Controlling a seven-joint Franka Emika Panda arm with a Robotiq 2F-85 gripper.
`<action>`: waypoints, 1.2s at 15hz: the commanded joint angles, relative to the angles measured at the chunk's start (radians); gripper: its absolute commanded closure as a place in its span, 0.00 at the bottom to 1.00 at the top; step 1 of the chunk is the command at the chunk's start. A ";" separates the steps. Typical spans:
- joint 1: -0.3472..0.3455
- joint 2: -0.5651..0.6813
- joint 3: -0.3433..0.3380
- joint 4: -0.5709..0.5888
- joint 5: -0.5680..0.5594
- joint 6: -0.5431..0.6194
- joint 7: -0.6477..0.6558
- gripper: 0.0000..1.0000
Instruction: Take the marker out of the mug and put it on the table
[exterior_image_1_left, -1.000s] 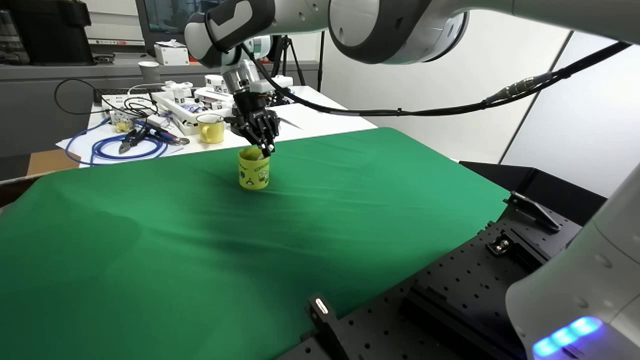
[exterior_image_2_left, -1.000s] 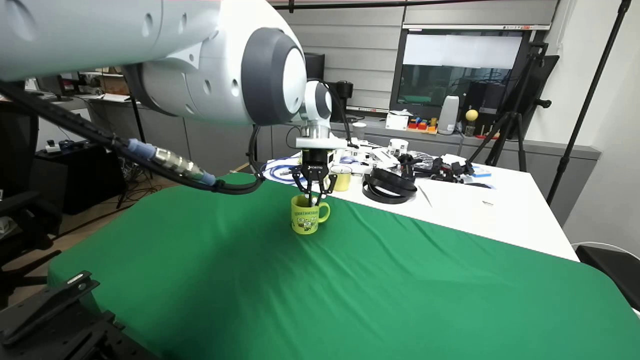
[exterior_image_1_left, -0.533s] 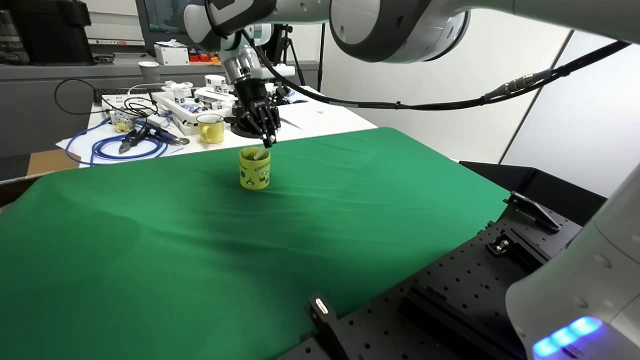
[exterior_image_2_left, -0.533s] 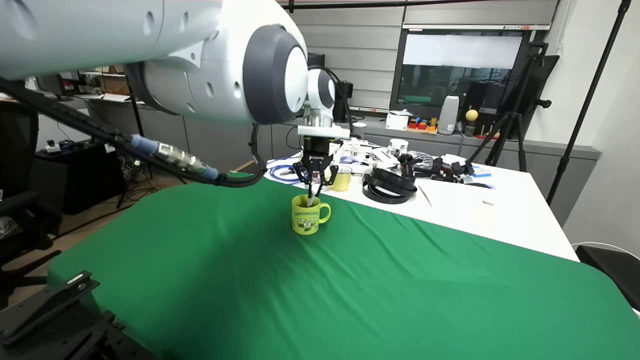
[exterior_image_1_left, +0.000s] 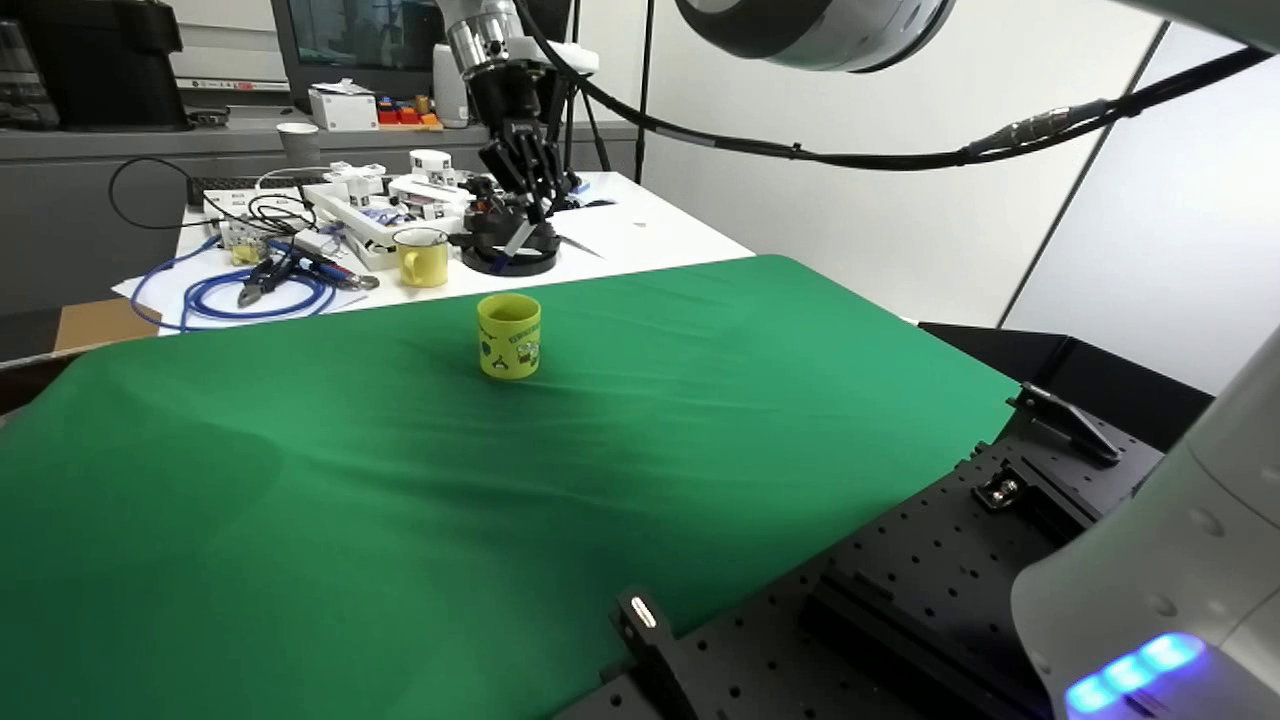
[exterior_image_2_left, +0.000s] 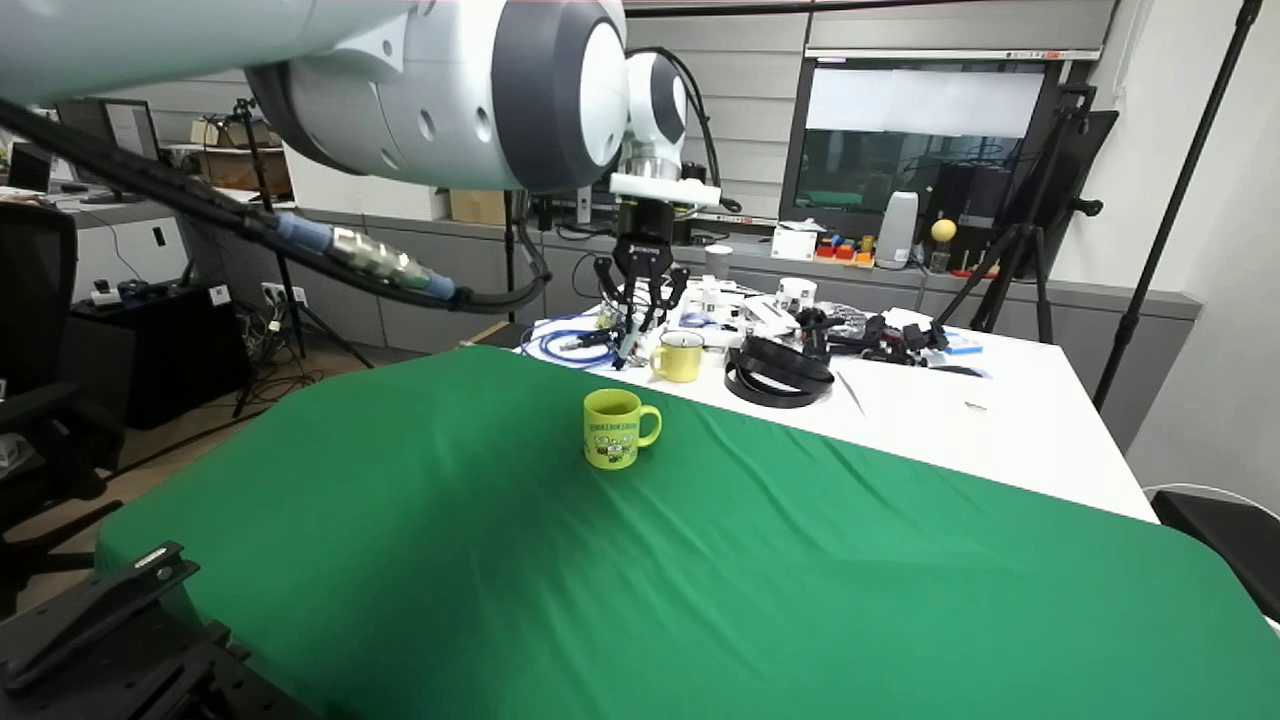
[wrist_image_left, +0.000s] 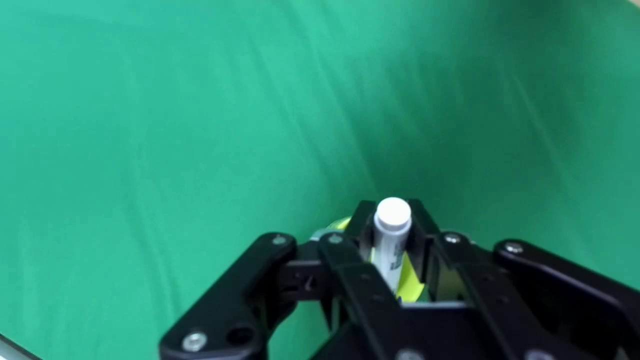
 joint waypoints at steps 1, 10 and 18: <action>-0.016 -0.043 0.011 -0.011 0.010 -0.087 -0.069 0.95; 0.054 0.070 0.028 0.058 -0.012 -0.185 -0.310 0.95; 0.101 0.127 0.034 0.012 -0.010 0.015 -0.603 0.95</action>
